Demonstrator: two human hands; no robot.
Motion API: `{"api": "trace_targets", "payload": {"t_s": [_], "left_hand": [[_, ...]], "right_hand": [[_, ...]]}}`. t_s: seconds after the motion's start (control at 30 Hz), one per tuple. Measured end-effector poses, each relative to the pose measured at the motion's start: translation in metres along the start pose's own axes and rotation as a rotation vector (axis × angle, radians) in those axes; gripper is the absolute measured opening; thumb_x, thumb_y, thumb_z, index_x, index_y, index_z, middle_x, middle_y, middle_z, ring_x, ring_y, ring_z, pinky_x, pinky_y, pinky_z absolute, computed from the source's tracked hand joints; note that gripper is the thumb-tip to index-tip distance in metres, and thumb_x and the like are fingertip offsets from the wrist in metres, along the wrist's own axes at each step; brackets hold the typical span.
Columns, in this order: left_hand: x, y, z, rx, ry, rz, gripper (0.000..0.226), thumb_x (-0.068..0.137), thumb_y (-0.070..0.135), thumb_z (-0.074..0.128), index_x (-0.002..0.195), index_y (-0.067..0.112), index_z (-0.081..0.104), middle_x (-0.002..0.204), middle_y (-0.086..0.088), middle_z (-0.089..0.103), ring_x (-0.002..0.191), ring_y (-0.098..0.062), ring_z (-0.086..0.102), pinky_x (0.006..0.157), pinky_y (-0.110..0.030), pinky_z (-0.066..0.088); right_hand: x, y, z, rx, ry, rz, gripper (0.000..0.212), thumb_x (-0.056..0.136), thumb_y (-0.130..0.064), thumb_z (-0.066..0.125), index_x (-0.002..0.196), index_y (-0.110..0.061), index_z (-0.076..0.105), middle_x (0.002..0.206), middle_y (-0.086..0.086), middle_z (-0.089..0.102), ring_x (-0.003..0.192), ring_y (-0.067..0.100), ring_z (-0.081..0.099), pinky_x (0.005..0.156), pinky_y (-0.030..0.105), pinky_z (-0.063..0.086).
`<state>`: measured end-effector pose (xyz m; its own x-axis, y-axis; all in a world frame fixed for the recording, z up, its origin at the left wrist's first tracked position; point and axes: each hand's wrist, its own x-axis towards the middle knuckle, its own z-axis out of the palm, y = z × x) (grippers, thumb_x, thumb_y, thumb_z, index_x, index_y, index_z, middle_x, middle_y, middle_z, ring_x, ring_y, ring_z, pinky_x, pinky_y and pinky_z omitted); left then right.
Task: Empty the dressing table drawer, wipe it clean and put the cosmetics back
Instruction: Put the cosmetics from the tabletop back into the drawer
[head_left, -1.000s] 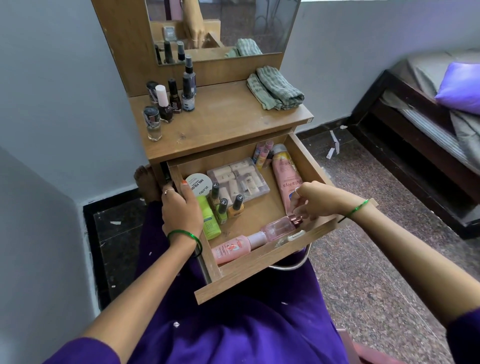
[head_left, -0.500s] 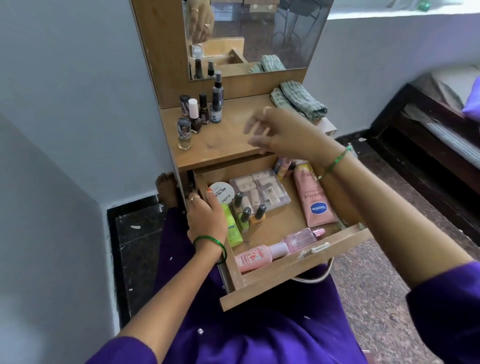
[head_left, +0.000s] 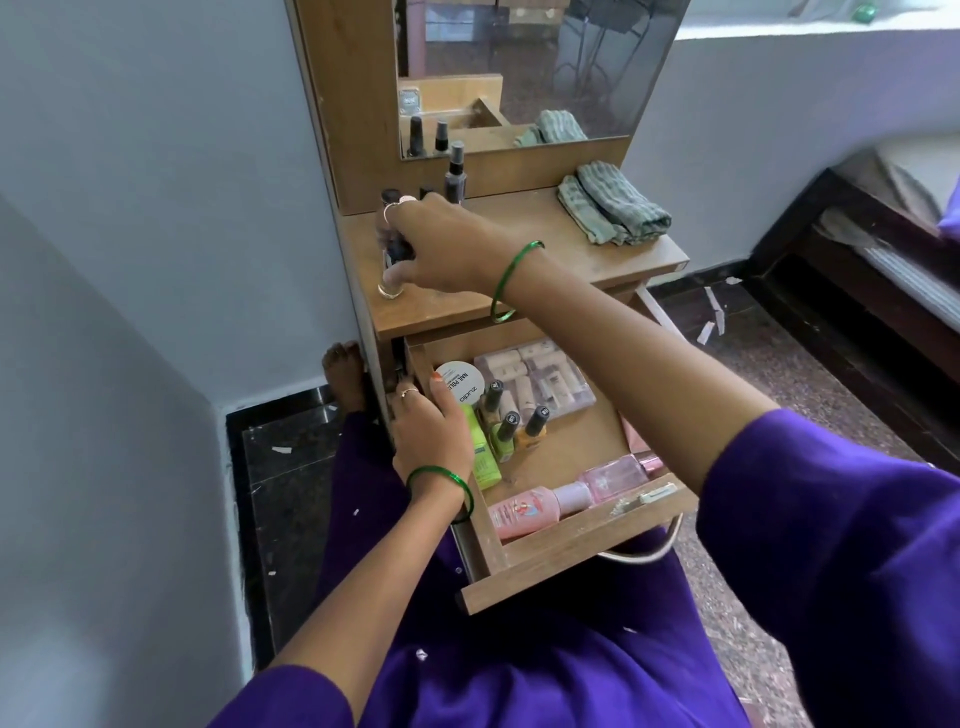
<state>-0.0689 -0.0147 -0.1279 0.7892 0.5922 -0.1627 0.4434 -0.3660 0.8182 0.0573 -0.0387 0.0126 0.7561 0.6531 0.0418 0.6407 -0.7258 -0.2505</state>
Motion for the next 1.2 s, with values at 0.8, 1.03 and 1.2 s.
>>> {"api": "trace_targets", "payload": {"t_s": [0.8,1.03,1.2], "left_hand": [[0.006,-0.002,-0.004,0.008,-0.004,0.010,0.039,0.099,0.041,0.031,0.116,0.011,0.049,0.117,-0.012,0.058,0.104,-0.035,0.056,0.069,-0.036,0.035],[0.002,0.000,0.002,0.010,-0.008,0.010,0.039,0.099,0.041,0.031,0.114,0.010,0.049,0.117,-0.014,0.058,0.103,-0.036,0.057,0.071,-0.036,0.037],[0.002,0.002,0.000,-0.003,-0.006,0.003,0.037,0.100,0.041,0.031,0.111,0.010,0.049,0.114,-0.014,0.059,0.100,-0.036,0.058,0.069,-0.035,0.036]], "right_hand": [[-0.174,0.130,-0.004,0.092,0.032,0.506,0.025,0.070,-0.035,0.079,0.085,-0.023,0.063,0.071,-0.009,0.054,0.073,0.016,0.056,0.061,0.025,0.045],[-0.162,0.150,0.028,0.022,-0.026,0.581,0.038,0.073,-0.040,0.074,0.097,-0.016,0.058,0.089,0.002,0.051,0.090,0.025,0.051,0.070,0.033,0.040],[-0.149,0.151,0.039,-0.002,-0.077,0.590,0.031,0.073,-0.037,0.071,0.082,-0.019,0.048,0.091,0.007,0.055,0.103,0.028,0.052,0.080,0.038,0.047]]}}
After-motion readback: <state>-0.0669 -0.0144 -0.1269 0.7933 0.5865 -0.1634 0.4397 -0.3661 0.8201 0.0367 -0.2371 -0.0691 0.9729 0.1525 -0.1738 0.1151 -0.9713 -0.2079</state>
